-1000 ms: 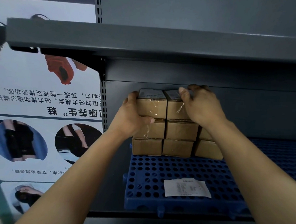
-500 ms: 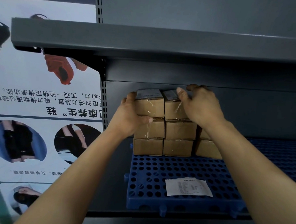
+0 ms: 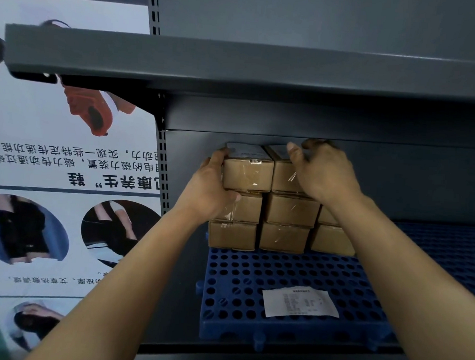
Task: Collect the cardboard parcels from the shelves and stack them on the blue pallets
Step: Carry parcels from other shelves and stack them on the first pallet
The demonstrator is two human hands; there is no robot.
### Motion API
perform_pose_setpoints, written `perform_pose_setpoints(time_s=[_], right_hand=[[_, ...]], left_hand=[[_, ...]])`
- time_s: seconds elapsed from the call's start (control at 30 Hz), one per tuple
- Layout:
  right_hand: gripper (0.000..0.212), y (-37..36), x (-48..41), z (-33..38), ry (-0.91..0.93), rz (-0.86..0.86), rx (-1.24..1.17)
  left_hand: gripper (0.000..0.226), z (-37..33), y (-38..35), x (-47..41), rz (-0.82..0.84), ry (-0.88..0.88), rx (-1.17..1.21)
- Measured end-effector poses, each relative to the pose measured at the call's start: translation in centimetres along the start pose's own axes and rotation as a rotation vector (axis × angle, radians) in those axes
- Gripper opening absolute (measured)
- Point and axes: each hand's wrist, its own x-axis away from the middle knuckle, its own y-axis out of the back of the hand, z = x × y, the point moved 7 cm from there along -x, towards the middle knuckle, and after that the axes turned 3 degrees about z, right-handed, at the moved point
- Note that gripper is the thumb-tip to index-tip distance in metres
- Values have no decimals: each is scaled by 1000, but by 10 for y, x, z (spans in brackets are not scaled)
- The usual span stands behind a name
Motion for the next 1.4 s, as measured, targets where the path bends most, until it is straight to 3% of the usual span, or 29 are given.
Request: perform_pose_setpoints(time_s=[0.23,1.07,1.4], right_hand=[[57,1,0,-1,-4,5,5],[55,0,3,3,3,-16,48],[57,-5,3,6,15,-8,33]], left_hand=[[93,3,-1,2,-9,56,4],[91,16,0,4,-15,111,10],[89,30,-12,8,117,152,78]])
